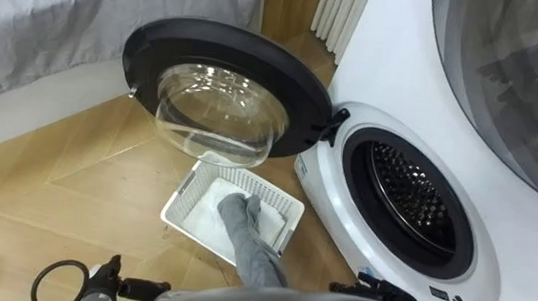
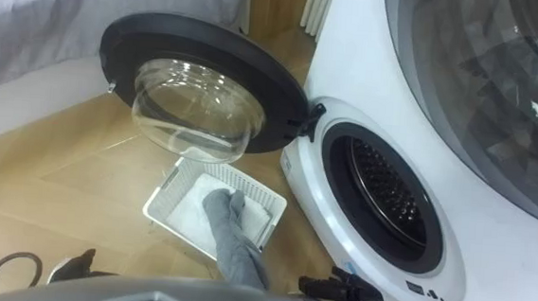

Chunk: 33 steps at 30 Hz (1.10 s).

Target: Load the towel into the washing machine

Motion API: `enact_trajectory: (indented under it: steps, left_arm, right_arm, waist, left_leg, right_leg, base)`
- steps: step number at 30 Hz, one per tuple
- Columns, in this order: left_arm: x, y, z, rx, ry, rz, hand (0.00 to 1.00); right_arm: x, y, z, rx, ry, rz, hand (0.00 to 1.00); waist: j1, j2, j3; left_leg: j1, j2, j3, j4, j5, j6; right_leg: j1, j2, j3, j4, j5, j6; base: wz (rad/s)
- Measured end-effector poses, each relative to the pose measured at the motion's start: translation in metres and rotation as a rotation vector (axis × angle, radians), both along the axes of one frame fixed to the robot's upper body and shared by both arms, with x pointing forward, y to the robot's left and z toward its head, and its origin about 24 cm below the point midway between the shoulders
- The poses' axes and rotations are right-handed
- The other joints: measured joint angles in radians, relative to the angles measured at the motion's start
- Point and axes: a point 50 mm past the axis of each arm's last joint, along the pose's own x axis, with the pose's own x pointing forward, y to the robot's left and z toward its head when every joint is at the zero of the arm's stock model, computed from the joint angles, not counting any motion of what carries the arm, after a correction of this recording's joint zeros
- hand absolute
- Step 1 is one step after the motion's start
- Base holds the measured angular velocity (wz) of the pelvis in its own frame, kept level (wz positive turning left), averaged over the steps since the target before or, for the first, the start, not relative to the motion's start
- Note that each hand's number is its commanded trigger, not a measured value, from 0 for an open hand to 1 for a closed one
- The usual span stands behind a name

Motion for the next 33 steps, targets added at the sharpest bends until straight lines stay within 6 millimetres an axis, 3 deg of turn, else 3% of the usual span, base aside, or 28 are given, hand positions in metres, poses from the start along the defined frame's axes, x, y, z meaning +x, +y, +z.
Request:
enact_trajectory:
  steps: [13, 17, 19, 20, 26, 30, 33]
  left_arm:
    - [0.003, 0.000, 0.000, 0.002, -0.008, -0.003, 0.00]
    - [0.007, 0.000, 0.001, 0.013, -0.013, -0.019, 0.00]
    - [0.010, 0.000, 0.001, 0.027, -0.016, -0.045, 0.00]
    - [0.011, 0.000, 0.002, 0.041, -0.017, -0.068, 0.00]
    - [0.034, -0.004, 0.005, 0.085, -0.050, -0.213, 0.00]
    - [0.056, -0.011, 0.008, 0.107, -0.083, -0.346, 0.00]
    - [0.082, -0.021, 0.012, 0.125, -0.124, -0.457, 0.00]
  right_arm:
    - [0.001, 0.000, 0.000, 0.006, -0.005, 0.006, 0.00]
    - [0.002, 0.000, 0.000, 0.004, -0.010, 0.011, 0.00]
    - [0.004, 0.000, 0.001, 0.000, -0.015, 0.027, 0.00]
    - [0.004, 0.000, 0.001, -0.002, -0.017, 0.036, 0.00]
    - [0.016, 0.001, 0.002, -0.013, -0.047, 0.110, 0.00]
    - [0.037, 0.003, 0.006, -0.031, -0.089, 0.196, 0.00]
    - [0.061, 0.007, 0.011, -0.049, -0.134, 0.298, 0.00]
  waist:
    - [0.000, -0.001, -0.0012]
    - [0.001, 0.000, -0.0059]
    - [0.001, 0.000, -0.0071]
    - [0.001, 0.001, -0.0113]
    - [0.002, 0.005, -0.0115]
    - [-0.002, 0.014, -0.0050]
    - [-0.015, 0.024, 0.0142]
  left_leg:
    - [-0.006, 0.000, 0.001, 0.002, 0.000, 0.000]
    - [-0.021, 0.000, 0.001, 0.004, 0.000, 0.000]
    - [-0.028, 0.000, 0.001, 0.004, 0.000, 0.000]
    - [-0.037, 0.000, 0.000, 0.007, 0.000, 0.000]
    - [-0.108, 0.000, -0.002, 0.033, 0.001, 0.001]
    - [-0.174, 0.001, 0.002, 0.063, 0.001, 0.001]
    - [-0.247, 0.001, 0.001, 0.100, 0.001, 0.002]
  right_leg:
    - [-0.007, 0.000, 0.000, 0.001, 0.000, 0.000]
    - [-0.020, -0.001, 0.000, 0.002, 0.001, -0.001]
    - [-0.026, -0.001, -0.001, 0.002, 0.001, -0.001]
    - [-0.035, -0.002, -0.001, 0.002, 0.001, -0.002]
    - [-0.095, -0.005, -0.001, 0.011, 0.005, -0.007]
    - [-0.167, -0.010, 0.003, 0.042, 0.006, -0.009]
    - [-0.244, -0.016, 0.005, 0.076, 0.008, -0.011]
  base:
    - [0.00]
    - [0.00]
    - [0.00]
    - [0.00]
    - [0.02]
    - [-0.04]
    - [-0.03]
